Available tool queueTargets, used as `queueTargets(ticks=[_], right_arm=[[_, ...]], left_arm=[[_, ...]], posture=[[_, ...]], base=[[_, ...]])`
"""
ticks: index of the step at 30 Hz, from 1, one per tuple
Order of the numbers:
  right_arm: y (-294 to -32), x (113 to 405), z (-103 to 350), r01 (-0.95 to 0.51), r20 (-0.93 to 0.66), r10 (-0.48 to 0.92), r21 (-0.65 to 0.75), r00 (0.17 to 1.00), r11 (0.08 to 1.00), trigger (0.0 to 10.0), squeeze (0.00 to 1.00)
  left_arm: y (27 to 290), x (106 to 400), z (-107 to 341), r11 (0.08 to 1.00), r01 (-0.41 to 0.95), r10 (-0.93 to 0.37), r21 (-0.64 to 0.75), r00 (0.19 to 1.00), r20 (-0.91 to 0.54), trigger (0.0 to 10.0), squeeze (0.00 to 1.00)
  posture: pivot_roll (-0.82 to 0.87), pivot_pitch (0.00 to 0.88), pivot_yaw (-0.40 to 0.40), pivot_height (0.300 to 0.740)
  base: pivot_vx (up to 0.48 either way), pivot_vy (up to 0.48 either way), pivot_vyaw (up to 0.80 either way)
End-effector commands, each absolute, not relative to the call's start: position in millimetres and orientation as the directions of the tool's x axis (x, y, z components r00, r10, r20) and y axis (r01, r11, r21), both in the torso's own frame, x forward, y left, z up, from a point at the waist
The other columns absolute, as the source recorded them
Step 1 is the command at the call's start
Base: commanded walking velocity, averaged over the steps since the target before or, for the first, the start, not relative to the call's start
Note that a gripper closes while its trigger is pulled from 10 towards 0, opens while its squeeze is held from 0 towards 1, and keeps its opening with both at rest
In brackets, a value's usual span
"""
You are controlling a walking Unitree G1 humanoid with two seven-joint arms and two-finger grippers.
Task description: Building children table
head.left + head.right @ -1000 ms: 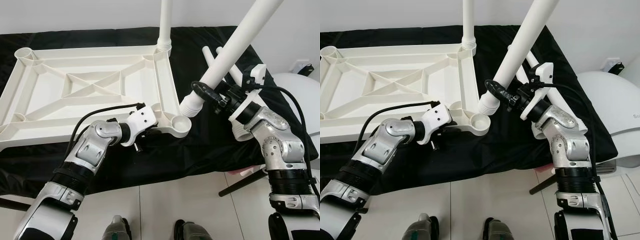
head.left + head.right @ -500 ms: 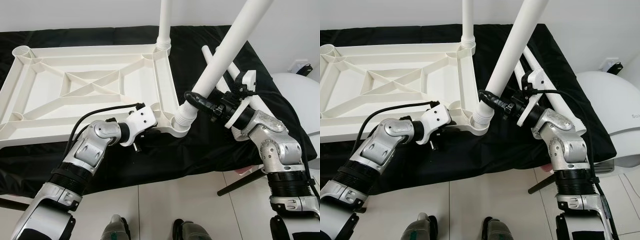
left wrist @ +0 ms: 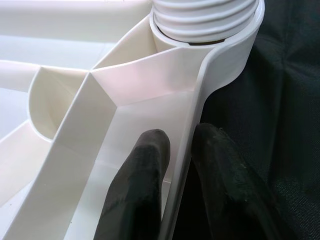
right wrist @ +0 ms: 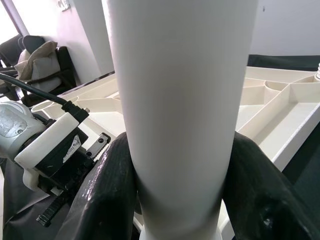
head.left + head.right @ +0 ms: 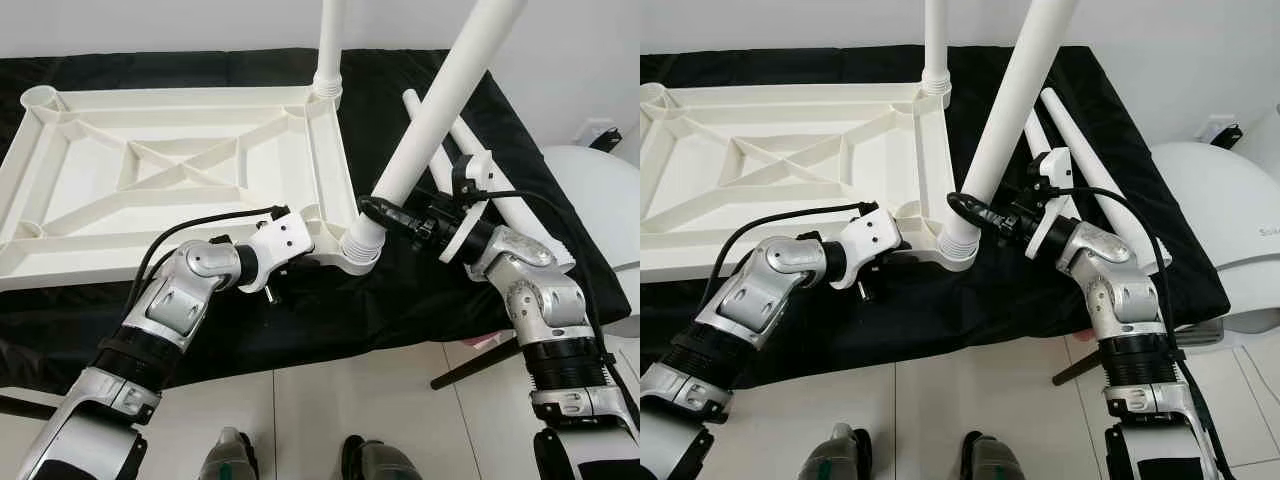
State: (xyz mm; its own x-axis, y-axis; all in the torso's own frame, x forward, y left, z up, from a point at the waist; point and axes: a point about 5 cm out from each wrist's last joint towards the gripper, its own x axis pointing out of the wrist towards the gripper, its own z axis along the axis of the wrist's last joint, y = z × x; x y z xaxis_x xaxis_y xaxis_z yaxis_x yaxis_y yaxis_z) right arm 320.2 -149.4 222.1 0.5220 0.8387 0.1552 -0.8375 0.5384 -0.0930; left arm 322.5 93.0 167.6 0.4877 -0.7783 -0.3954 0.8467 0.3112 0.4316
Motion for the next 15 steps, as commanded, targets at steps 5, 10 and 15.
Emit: queueTargets(ticks=[5,10,15], right_arm=[[-142,325,210,-0.856,0.111,0.857,-0.073,0.503,0.512,10.0,0.00],[-137,327,209,-0.879,0.057,0.889,-0.132,0.455,0.458,10.0,0.00],[-133,327,211,-0.893,0.047,0.906,-0.155,0.421,0.423,10.0,0.00]], left_arm=[[88,314,160,0.284,0.863,-0.785,0.418,0.459,-0.415,10.0,0.00],[87,312,161,0.287,0.862,-0.786,0.417,0.461,-0.411,10.0,0.00],[86,311,161,0.287,0.863,-0.788,0.416,0.460,-0.410,10.0,0.00]], posture=[[0.03,0.186,-0.031,0.740],[0.03,0.191,-0.036,0.740],[0.03,0.191,-0.038,0.740]], base=[[0.000,0.000,0.00],[0.000,0.000,0.00],[0.000,0.000,0.00]])
